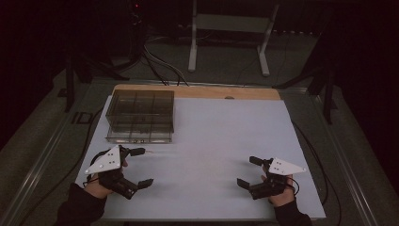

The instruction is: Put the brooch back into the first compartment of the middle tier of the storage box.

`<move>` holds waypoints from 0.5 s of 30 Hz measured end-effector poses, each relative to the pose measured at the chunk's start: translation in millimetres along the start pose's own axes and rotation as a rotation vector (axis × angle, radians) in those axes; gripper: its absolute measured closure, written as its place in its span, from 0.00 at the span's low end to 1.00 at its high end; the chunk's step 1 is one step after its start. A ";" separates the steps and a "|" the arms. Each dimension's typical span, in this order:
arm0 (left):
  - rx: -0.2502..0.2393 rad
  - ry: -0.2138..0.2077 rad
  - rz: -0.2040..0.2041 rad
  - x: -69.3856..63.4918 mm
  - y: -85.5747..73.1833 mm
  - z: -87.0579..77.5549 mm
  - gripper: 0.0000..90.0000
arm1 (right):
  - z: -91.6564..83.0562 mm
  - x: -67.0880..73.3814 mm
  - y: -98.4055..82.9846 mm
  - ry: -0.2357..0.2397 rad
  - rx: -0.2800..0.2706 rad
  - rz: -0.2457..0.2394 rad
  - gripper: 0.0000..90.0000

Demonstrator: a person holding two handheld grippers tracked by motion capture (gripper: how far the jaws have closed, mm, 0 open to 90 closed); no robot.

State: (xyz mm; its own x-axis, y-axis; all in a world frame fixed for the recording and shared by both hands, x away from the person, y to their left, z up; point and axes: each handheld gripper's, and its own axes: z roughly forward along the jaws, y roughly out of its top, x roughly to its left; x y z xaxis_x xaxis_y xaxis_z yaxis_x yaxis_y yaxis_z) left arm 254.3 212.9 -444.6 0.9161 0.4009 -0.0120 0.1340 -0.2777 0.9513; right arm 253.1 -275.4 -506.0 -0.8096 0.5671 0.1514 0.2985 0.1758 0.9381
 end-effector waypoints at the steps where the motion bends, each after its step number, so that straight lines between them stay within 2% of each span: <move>1: -0.007 0.004 -0.007 1.6 0.5 0.0 0.00 | 0.0 0.0 0.0 0.000 0.000 0.002 0.00; 8: -0.014 0.043 -0.035 12.8 -0.9 3.6 0.00 | 0.4 -0.1 0.0 -0.005 0.000 0.006 0.00; 12: 0.001 0.088 -0.052 23.5 -9.1 9.2 0.00 | 0.6 -0.3 0.0 -0.003 -0.003 0.012 0.00; 15: 0.021 0.105 -0.068 30.5 -15.6 11.8 0.00 | 0.6 0.1 0.0 -0.002 -0.003 0.007 0.00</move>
State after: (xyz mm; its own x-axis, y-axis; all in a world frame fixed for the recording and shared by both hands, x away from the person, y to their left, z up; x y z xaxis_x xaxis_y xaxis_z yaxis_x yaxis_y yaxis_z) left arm 284.6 219.2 -463.4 0.8604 0.5078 -0.0426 0.2029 -0.2648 0.9427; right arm 253.3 -274.9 -506.2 -0.8062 0.5703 0.1573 0.3026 0.1690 0.9380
